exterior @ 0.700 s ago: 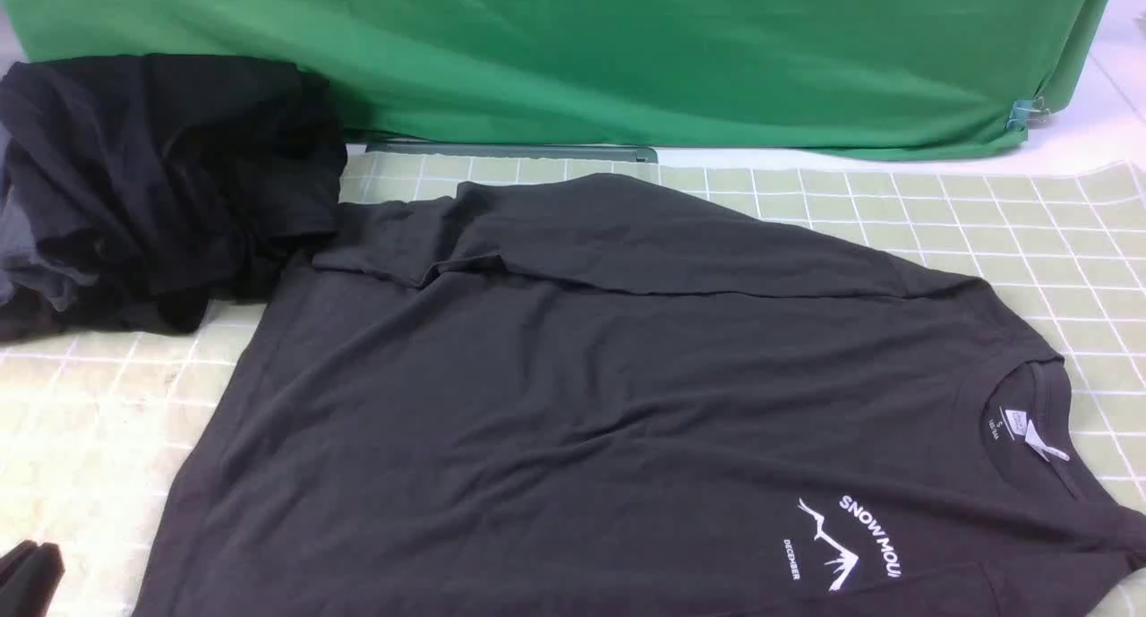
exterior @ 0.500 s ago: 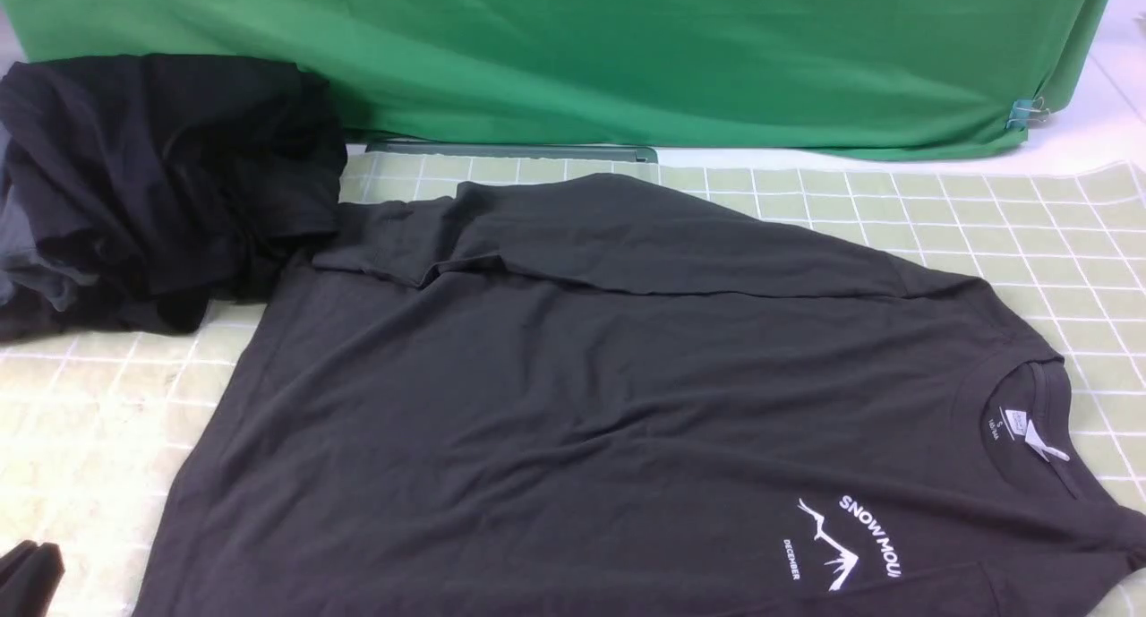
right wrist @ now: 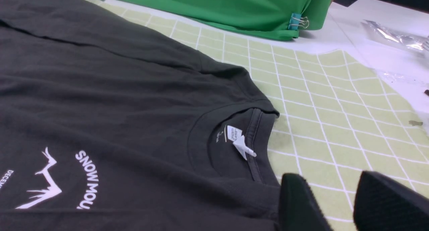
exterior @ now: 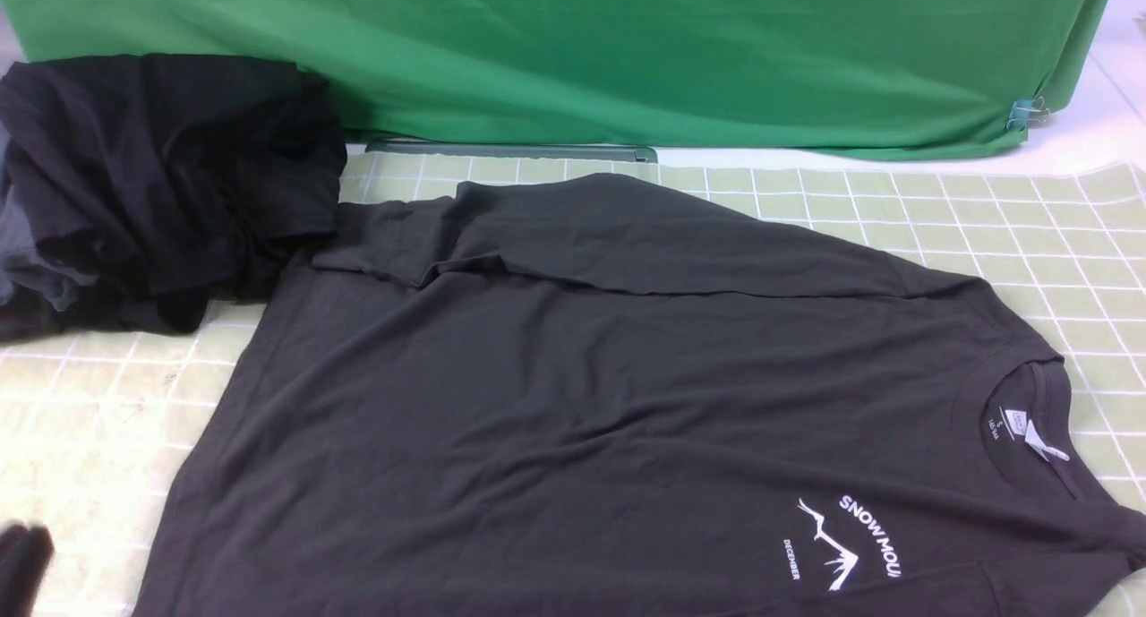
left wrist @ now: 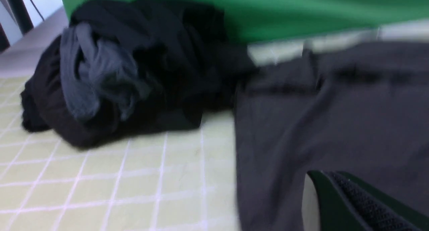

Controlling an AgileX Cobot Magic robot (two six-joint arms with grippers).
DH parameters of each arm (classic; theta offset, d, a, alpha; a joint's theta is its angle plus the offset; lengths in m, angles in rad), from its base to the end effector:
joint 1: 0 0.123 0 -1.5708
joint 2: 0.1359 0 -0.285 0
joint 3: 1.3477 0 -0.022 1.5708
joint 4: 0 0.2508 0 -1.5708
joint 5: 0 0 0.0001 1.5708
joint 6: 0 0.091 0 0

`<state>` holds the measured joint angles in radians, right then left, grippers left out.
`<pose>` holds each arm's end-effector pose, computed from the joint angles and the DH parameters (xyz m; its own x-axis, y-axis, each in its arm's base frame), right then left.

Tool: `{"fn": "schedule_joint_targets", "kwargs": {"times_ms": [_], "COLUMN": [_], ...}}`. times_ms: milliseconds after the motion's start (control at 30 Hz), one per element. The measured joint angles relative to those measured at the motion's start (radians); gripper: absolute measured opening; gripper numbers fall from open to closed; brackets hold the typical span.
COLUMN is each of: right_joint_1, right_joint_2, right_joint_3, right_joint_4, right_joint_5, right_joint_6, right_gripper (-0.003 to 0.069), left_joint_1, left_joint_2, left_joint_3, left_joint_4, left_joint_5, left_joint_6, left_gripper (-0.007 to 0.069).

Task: Fold a long-sleeved shirt over a green coffee tablecloth.
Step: 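Grasp the left edge of the dark T-shirt lying flat on the table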

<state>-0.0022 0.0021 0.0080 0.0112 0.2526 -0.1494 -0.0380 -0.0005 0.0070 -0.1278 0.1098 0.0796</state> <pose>0.0557 0.0001 0.1875 -0.1728 -0.1377 -0.9753 -0.0247 0.9905 -0.1355 0.0567 -0.0034 0.2010 -0.0306 -0.0463 -0.9985 0.0505 0.9976 -0.0478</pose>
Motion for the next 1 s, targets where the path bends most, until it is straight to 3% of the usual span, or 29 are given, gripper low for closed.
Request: {"fn": "schedule_joint_targets", "kwargs": {"times_ms": [133,433,500,567,600,733,800,833,867,900,1000], "right_joint_1": [0.000,0.000,0.000,0.000,0.000,0.000,0.000,0.000,0.000,0.000,0.000], "right_joint_2": [0.000,0.000,0.000,0.000,0.000,0.000,0.000,0.000,0.000,0.000,0.000], "right_joint_3": [0.000,0.000,0.000,0.000,0.000,0.000,0.000,0.000,0.000,0.000,0.000], "right_joint_4": [0.000,0.016,0.088,0.141,0.169,0.201,0.203,0.203,0.203,0.204,0.204], "right_joint_5": [0.000,-0.031,-0.129,-0.218,-0.292,-0.439,-0.460,-0.479,-0.484,-0.489,-0.502], "right_joint_6": [0.000,0.029,0.155,0.276,0.397,0.632,0.659,0.678,0.682,0.695,0.741], "right_gripper": [0.0246,0.0246,0.0246,0.0246,0.0246,0.0246,0.0246,0.0246,0.0246,0.0246,0.0244], "left_joint_1": [0.000,0.000,0.000,0.000,0.000,0.000,0.000,0.000,0.000,0.000,0.000], "left_joint_2": [0.000,0.000,0.000,0.000,-0.001,0.078,0.155,0.251,0.281,0.391,0.635], "left_joint_3": [0.000,0.000,-0.001,-0.024,-0.081,-0.346,-0.451,-0.549,-0.574,-0.652,-0.735], "left_joint_4": [-0.241,-0.272,-0.272,-0.273,-0.271,-0.209,-0.182,-0.159,-0.155,-0.141,-0.132], "left_joint_5": [-0.178,-0.462,-0.605,-0.633,-0.594,-0.220,-0.035,0.162,0.218,0.413,0.733], "left_joint_6": [-0.132,-0.231,-0.344,-0.401,-0.425,-0.439,-0.438,-0.405,-0.392,-0.335,-0.222], "left_gripper": [0.0021,0.0021,0.0021,0.0021,0.0021,0.0021,0.0021,0.0021,0.0021,0.0021,0.0021]}}
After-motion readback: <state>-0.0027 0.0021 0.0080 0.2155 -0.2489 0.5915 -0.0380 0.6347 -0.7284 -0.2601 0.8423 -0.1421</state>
